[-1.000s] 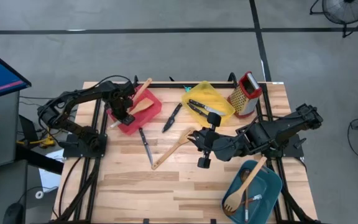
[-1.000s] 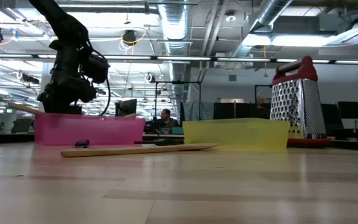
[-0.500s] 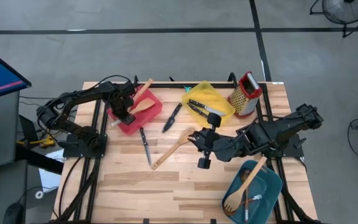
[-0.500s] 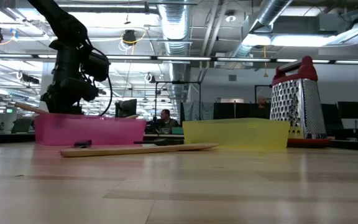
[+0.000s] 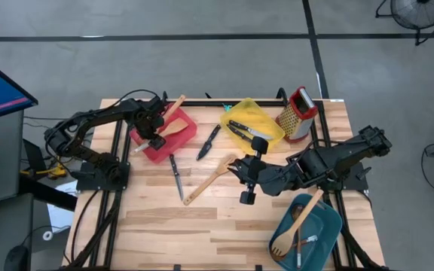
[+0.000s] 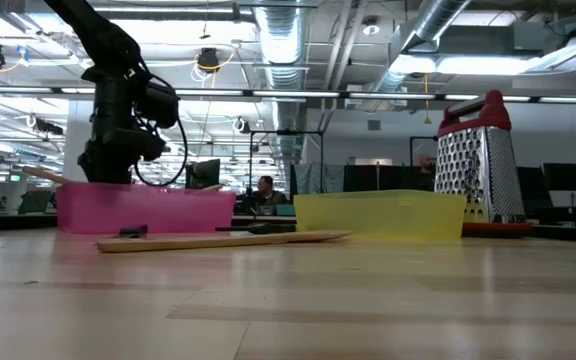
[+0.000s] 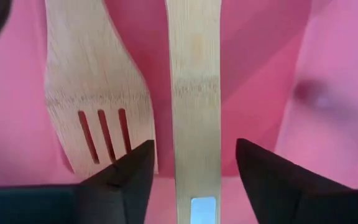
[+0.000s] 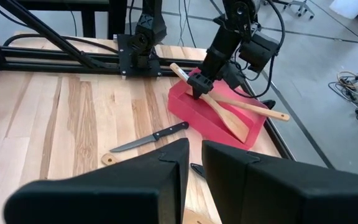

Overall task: Pick & Place Kitchen Items
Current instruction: Put the bottom black knife into the yellow bin

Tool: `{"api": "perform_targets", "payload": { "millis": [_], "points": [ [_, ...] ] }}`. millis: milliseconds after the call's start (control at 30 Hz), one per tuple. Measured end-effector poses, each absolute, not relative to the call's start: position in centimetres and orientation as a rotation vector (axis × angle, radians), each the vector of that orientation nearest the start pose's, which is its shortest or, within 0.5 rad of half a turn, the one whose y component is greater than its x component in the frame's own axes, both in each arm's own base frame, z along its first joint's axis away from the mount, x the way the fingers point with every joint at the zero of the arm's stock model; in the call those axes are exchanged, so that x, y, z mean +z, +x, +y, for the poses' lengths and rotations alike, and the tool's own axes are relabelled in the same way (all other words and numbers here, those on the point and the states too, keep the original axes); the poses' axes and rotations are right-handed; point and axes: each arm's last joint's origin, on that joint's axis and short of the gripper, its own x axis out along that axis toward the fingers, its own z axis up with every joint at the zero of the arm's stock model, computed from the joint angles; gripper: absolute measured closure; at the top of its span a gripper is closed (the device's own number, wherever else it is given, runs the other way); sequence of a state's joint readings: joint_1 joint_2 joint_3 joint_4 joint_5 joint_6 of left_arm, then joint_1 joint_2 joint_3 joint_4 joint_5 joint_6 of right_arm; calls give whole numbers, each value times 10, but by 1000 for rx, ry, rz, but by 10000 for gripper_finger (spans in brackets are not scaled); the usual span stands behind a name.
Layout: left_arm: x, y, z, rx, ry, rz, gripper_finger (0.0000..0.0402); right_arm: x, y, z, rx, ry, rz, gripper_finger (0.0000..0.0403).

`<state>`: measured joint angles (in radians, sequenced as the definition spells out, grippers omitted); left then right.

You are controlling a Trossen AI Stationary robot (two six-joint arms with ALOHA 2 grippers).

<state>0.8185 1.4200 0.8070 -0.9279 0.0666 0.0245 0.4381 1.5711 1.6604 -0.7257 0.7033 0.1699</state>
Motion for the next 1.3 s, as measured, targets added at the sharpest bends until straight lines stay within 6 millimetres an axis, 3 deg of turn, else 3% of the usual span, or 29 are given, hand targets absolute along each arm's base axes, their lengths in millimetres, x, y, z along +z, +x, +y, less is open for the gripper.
{"api": "perform_targets", "payload": {
  "millis": [233, 467, 600, 833, 1033, 1300],
  "points": [
    [195, 149, 157, 568, -564, 1350, 141, 396, 308, 124, -299, -177, 507, 346],
    [246, 140, 145, 624, -446, 1140, 132, 396, 308, 124, -301, -169, 504, 346],
    [274, 133, 123, 574, -378, 986, 136, 396, 308, 124, -301, -169, 504, 346],
    [303, 127, 70, 267, -263, 782, 142, 396, 308, 124, -301, -169, 505, 346],
    [289, 148, 32, 2, -151, 767, 143, 396, 308, 124, -301, -171, 507, 346],
    [233, 184, -15, -257, 68, 1021, 142, 396, 307, 125, -293, -173, 511, 346]
  ]
}}
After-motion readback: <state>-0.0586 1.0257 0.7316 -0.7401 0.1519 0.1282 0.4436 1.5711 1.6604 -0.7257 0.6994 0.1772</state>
